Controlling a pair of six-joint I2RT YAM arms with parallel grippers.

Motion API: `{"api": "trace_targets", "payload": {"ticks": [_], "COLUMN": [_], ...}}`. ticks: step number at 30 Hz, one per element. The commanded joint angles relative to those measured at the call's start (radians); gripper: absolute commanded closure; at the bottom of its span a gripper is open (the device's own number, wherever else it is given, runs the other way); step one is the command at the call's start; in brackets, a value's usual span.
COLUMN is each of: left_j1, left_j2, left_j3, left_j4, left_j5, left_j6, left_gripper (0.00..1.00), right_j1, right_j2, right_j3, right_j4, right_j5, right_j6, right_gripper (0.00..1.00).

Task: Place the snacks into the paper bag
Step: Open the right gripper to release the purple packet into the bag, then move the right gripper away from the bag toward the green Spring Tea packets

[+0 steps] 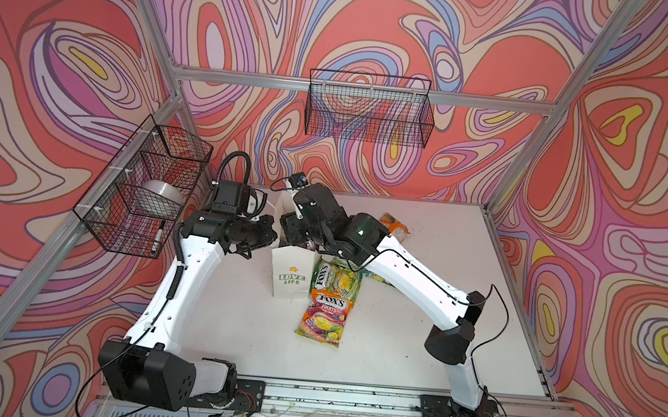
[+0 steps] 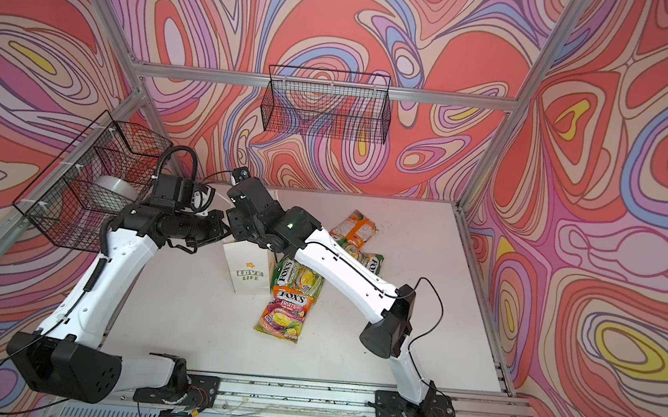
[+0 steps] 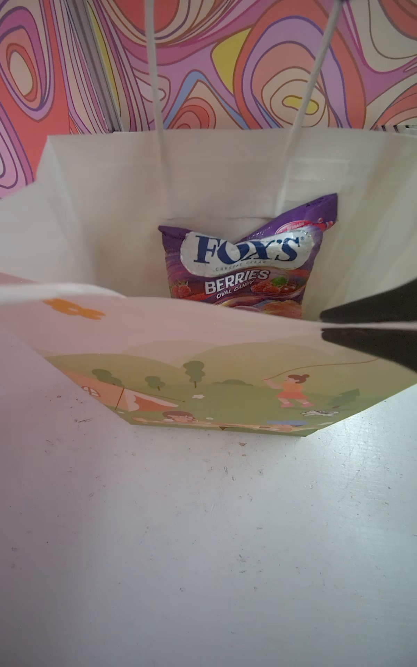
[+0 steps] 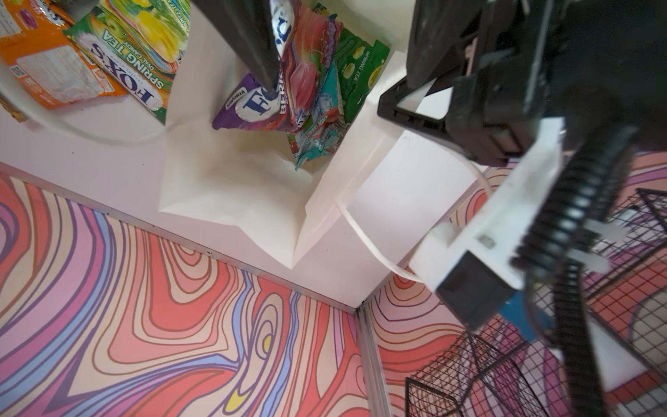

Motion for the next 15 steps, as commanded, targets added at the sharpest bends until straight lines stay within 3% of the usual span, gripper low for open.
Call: {"api": "trace_targets", "payload": {"ticks": [1, 8, 15], "left_j1": [0.004, 0.004, 0.004], "left_j2": [-0.019, -0.020, -0.020], "left_j3": [-0.003, -0.002, 0.000], "left_j4": [0.017, 0.012, 0.011], "left_j5": [0.008, 0.004, -0.001], "left_j6": [-0.002, -0.003, -0.001], "left_gripper": [1.00, 1.00, 1.00], "right_j1": [0.006, 0.007, 0.007], "right_j2": [-0.099, -0.249, -0.404], "right_j3": [-0.023, -0.149, -0.308], "right_j4": [0.049, 0.093, 0.088], "right_j5": [-0.033, -0.032, 0.059], "right_j6": [-0.010, -0.013, -0.015], "right_gripper": [0.32, 0.17, 0.09]}}
